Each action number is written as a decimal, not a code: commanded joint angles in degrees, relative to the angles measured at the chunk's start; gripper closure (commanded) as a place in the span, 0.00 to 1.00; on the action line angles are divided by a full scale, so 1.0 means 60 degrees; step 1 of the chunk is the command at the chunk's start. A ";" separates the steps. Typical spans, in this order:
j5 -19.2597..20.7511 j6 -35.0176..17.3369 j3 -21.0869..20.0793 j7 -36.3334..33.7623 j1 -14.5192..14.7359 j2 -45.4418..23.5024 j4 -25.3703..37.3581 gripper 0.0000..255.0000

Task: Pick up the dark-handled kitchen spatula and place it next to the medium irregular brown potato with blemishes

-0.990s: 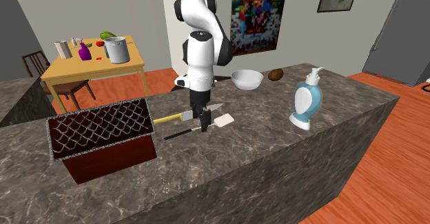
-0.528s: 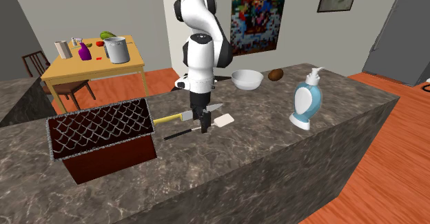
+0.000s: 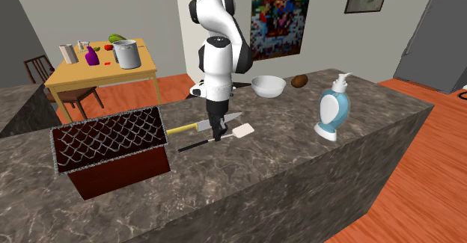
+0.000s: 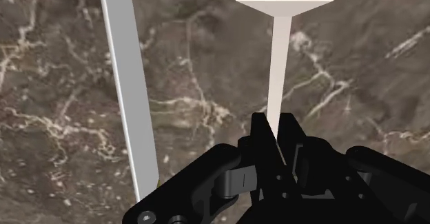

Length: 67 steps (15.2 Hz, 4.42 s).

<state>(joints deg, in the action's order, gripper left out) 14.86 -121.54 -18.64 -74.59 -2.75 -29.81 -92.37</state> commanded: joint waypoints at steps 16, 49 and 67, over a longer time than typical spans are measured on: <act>-0.0290 0.1358 -0.0150 0.0250 -0.0041 0.0588 0.0808 1.00; -0.1330 0.2014 -0.1598 -0.2469 0.1392 0.4018 -0.1995 1.00; -0.1309 0.2281 -0.3435 -0.6413 0.3498 0.4148 -0.2188 1.00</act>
<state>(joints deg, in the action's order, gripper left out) 6.65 -108.35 -38.51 -111.21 17.30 -4.36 -106.25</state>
